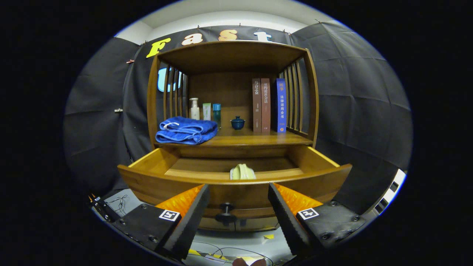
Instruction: Pull open the drawer, take out the items inside it, and place them on the countertop above the cabinet.
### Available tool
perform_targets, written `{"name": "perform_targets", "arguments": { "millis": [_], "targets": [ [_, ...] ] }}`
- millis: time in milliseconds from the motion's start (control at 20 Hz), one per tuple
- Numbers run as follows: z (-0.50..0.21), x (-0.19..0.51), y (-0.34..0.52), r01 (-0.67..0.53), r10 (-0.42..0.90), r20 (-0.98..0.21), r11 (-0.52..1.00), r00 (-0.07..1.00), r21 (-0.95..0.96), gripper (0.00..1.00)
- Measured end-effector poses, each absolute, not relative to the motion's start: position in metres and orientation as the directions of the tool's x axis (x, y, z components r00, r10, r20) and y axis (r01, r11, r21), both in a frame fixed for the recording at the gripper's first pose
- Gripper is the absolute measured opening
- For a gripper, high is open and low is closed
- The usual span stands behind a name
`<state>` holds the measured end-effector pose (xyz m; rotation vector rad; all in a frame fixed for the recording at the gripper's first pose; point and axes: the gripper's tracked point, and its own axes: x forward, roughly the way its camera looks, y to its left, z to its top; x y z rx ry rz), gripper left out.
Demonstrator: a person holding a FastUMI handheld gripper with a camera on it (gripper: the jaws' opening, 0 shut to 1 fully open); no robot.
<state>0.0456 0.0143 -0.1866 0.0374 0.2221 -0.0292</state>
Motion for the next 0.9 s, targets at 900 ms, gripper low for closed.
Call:
{"name": "perform_targets", "arguments": {
  "millis": [900],
  "targets": [
    [-0.218, 0.180, 0.020, -0.030, 0.037, -0.690, 0.999, 0.722, 0.022, 1.00]
  ]
}}
